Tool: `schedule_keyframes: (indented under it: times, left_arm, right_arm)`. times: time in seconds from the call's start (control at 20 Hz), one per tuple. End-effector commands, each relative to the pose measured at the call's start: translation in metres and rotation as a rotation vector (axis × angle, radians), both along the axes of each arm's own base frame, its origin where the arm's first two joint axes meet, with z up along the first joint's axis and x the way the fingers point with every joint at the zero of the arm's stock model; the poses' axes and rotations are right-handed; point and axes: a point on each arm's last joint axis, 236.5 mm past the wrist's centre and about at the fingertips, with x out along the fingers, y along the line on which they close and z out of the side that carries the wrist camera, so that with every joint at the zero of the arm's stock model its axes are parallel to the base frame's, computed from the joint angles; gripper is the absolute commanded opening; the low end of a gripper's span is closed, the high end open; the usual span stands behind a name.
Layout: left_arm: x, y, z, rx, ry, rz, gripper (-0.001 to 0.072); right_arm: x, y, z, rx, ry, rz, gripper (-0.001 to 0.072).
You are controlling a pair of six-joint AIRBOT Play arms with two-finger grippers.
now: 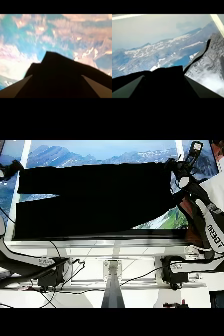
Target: Fold the clothes and pants, and hang the long-sleeved shirts on hangers.
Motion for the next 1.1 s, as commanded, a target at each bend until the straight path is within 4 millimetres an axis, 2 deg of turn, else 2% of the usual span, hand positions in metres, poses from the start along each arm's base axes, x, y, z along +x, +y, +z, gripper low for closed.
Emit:
schedule_keyframes:
  times: [0.0, 0.05, 0.1, 0.15, 0.2, 0.3, 0.35, 0.45, 0.55, 0.65, 0.75, 0.8, 0.85, 1.0, 1.05]
  left_arm:
    - [-0.016, 0.003, 0.057, 0.037, -0.057, 0.004, 0.0696]
    - [-0.024, 0.001, 0.069, 0.036, -0.055, 0.002, 0.0694]
    - [-0.033, -0.003, 0.078, 0.030, -0.042, -0.002, 0.0655]
    - [-0.042, -0.008, 0.083, 0.018, -0.022, -0.009, 0.0499]
    - [-0.051, -0.015, 0.086, 0.002, 0.008, -0.020, 0.0322]
    - [-0.069, -0.029, 0.084, -0.034, 0.078, -0.043, 0.0060]
    - [-0.077, -0.039, 0.080, -0.052, 0.122, -0.062, 0.0010]
    - [-0.094, -0.054, 0.064, -0.104, 0.222, -0.092, 0.0009]
    - [-0.112, -0.069, 0.048, -0.154, 0.329, -0.122, 0.0008]
    - [-0.126, -0.084, 0.038, -0.162, 0.409, -0.187, 0.0008]
    - [-0.136, -0.110, 0.034, -0.122, 0.476, -0.383, 0.0008]
    - [-0.144, -0.128, 0.033, -0.120, 0.503, -0.507, 0.0008]
    - [-0.147, -0.138, 0.033, -0.143, 0.503, -0.553, 0.0008]
    - [-0.151, -0.138, 0.032, -0.162, 0.518, -0.554, 0.0009]
    - [-0.153, -0.137, 0.031, -0.173, 0.521, -0.549, 0.0009]
  right_arm:
    - [-0.010, 0.008, 0.020, 0.011, 0.013, 0.034, 0.0547]
    - [-0.018, 0.012, 0.026, 0.015, 0.039, 0.058, 0.0543]
    - [-0.027, 0.015, 0.029, 0.013, 0.074, 0.084, 0.0496]
    - [-0.039, 0.017, 0.031, 0.006, 0.121, 0.112, 0.0374]
    - [-0.052, 0.018, 0.033, 0.005, 0.165, 0.133, 0.0291]
    - [-0.079, 0.015, 0.038, 0.009, 0.248, 0.161, 0.0156]
    - [-0.096, 0.010, 0.039, 0.001, 0.300, 0.171, 0.0021]
    - [-0.131, -0.006, 0.031, 0.000, 0.429, 0.161, 0.0020]
    - [-0.175, -0.018, 0.010, 0.077, 0.612, 0.133, 0.0020]
    - [-0.221, -0.017, -0.019, 0.161, 0.811, 0.140, 0.0018]
    - [-0.261, -0.009, -0.049, 0.252, 0.950, 0.116, 0.0017]
    - [-0.275, -0.006, -0.062, 0.289, 0.978, 0.084, 0.0017]
    - [-0.282, -0.004, -0.073, 0.311, 0.973, 0.050, 0.0017]
    - [-0.290, 0.000, -0.098, 0.432, 0.900, -0.114, 0.0024]
    - [-0.291, -0.001, -0.106, 0.479, 0.882, -0.178, 0.0144]
